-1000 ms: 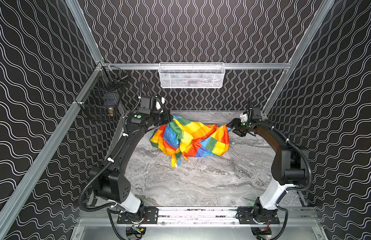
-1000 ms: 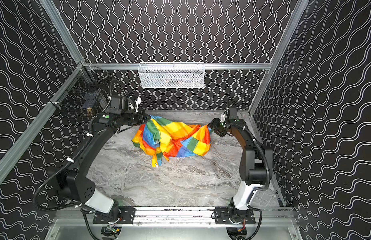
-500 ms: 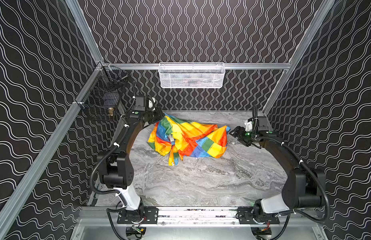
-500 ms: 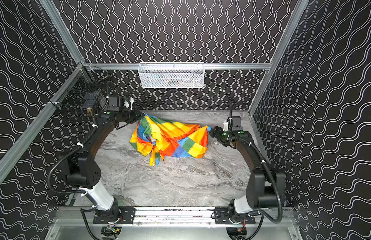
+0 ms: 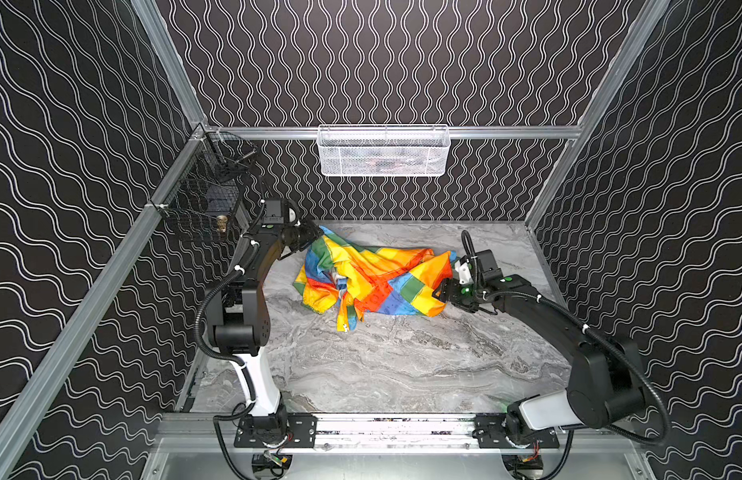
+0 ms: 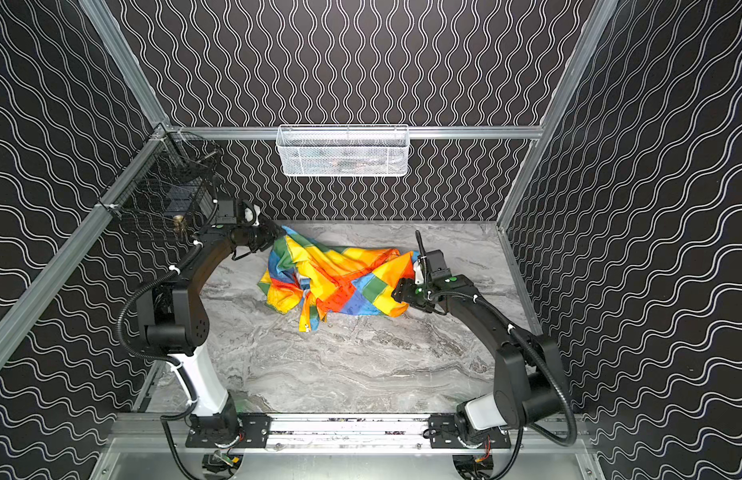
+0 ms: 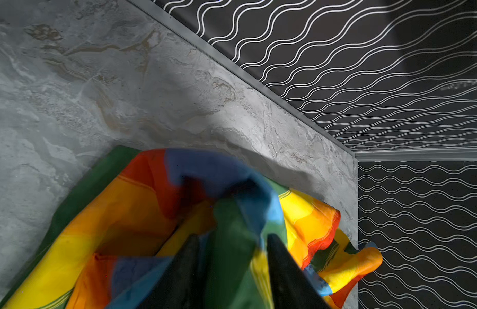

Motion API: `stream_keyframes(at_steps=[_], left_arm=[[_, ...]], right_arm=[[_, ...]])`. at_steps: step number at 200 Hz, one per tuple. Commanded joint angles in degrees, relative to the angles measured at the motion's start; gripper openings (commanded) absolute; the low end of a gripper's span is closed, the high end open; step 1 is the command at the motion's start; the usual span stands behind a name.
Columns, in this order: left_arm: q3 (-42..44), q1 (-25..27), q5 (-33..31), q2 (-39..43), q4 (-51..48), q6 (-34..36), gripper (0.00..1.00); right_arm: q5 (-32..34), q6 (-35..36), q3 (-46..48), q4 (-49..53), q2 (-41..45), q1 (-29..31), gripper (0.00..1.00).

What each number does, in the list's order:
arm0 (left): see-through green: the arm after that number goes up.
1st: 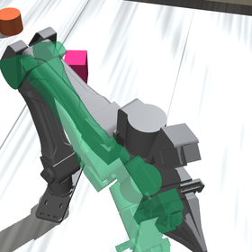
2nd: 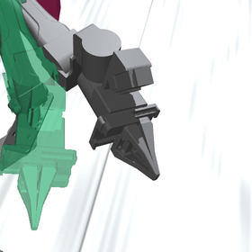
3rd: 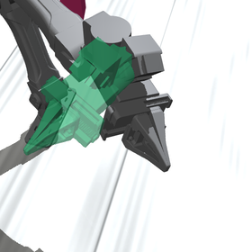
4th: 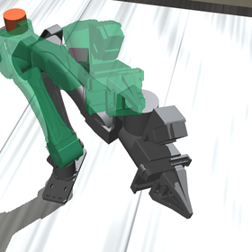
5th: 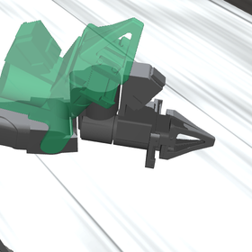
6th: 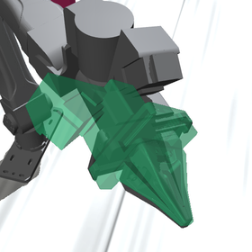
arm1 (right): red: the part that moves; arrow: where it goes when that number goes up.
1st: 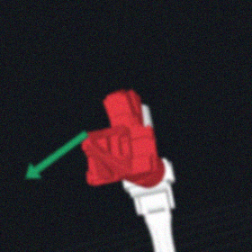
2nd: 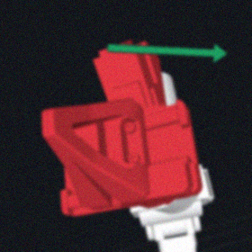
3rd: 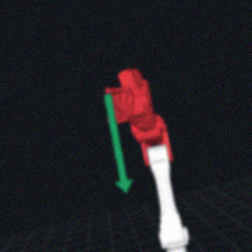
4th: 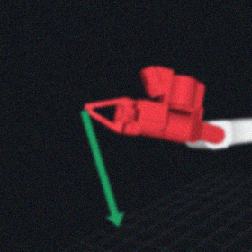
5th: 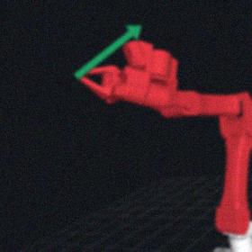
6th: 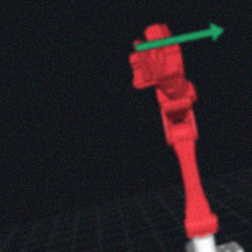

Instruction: Zip up the jacket

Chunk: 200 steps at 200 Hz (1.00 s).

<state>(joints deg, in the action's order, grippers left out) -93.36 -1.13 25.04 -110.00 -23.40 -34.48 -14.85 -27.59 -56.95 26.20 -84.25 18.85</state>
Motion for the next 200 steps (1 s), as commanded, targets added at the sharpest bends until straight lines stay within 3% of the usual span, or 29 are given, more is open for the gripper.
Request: stream_keyframes(at_steps=[1, 54, 79, 117, 155, 200], left_arm=[[0.49, -1.09, -0.65, 0.45, 1.69, -0.59, 0.52], [5.88, -1.06, -3.24, 5.94, -0.25, 1.02, 0.57], [10.27, -0.98, -3.88, 10.89, -0.95, 1.96, 0.58], [18.83, 0.16, -2.82, 18.44, -0.36, 1.94, 0.59], [26.51, 8.64, -4.89, 22.67, 0.57, 1.34, 0.59], [35.18, 16.44, -4.77, 23.62, 8.18, -2.23, 0.6]], right_arm=[[0.72, -1.4, 1.56, -2.49, -2.14, 1.16, 0.74], [0.51, -2.11, 1.91, -6.07, -7.36, 2.4, 0.66], [0.38, -2.68, 1.59, -7.03, -9.1, 2.42, 0.51], [0.85, -2.36, -2.55, -5.35, -10.26, 2.56, 0.19], [0.61, -2.87, -5.33, -3.73, -8.39, 2.59, 0.0], [-1.5, -3.07, -9.81, -1.2, -5.46, 2.59, 0.0]])
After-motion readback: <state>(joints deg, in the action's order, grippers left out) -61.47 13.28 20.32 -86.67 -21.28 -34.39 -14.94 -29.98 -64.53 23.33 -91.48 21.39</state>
